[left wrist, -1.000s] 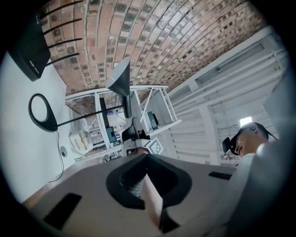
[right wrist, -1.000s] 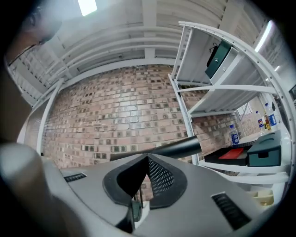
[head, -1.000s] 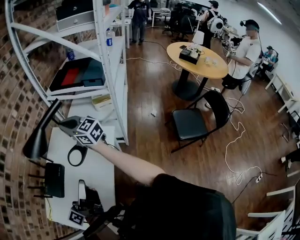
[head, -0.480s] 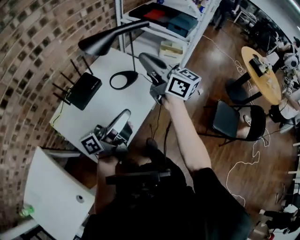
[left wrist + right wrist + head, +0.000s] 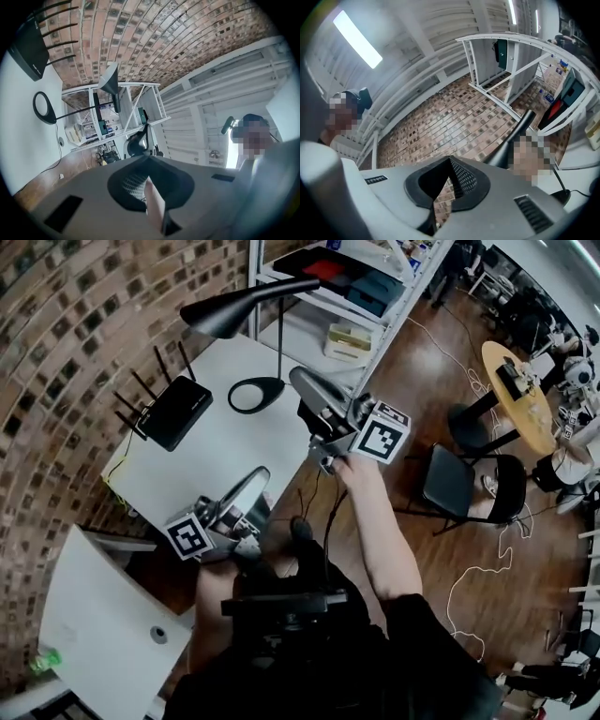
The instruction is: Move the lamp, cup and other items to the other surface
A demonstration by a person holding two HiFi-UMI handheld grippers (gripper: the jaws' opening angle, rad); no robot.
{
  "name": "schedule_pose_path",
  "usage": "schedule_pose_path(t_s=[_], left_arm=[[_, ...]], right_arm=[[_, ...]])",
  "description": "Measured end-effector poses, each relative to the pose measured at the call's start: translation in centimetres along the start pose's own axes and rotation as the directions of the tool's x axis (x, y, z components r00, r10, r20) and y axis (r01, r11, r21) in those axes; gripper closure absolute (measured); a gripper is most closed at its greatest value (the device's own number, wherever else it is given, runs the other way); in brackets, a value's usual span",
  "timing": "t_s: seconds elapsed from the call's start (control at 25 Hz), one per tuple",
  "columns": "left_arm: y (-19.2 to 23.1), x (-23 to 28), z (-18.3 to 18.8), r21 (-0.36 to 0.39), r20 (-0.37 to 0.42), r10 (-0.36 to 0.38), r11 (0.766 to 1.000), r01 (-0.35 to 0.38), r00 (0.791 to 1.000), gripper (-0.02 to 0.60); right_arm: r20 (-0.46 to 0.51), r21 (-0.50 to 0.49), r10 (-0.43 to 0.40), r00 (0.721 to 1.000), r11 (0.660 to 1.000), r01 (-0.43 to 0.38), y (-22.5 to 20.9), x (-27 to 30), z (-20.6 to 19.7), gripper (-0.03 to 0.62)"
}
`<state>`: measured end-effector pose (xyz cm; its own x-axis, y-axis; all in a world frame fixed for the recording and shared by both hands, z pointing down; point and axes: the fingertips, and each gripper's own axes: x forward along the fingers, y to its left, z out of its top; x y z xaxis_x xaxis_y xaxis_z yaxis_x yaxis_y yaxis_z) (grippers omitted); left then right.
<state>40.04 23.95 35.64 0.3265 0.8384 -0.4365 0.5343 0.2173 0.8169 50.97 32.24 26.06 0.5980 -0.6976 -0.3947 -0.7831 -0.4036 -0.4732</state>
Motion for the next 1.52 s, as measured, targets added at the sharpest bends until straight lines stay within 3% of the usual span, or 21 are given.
schedule_pose_path(t_s=[0.44,0.76,1.12,1.32,1.52], left_arm=[[-1.6,-1.4,-0.6,0.022,-0.022,-0.021,1.000,0.021,1.000,0.578],[-2.9,-0.3,-2.1,0.050,-0.032,-0.032,0.998,0.034,0.999,0.578],[-5.2,1.1,-7.5,0.060,-0.012,-0.026,0.998,0.027,1.000,0.578],[-6.9,1.4,-11.0,0.071,0.006,-0.019,0.997,0.018,1.000,0.578],[-9.1,2.4,-15.7,0.092,-0.003,-0.001,0.996,0.001,1.000,0.578]], right_arm=[[-0.044,-0.127,0.086,0.995,0.988,-0.091,5.5,-1.4,-2.6,0.583],[0.002,-0.007,0.116,0.993,0.993,-0.116,7.3,-3.6,-2.4,0.583],[0.028,0.214,0.120,0.992,0.969,-0.124,9.3,-8.5,-2.4,0.583],[0.017,0.251,0.133,0.991,0.959,-0.133,11.4,-11.5,-2.4,0.583],[-0.001,0.206,0.164,0.987,0.965,-0.160,14.4,-15.5,-1.3,0.583]])
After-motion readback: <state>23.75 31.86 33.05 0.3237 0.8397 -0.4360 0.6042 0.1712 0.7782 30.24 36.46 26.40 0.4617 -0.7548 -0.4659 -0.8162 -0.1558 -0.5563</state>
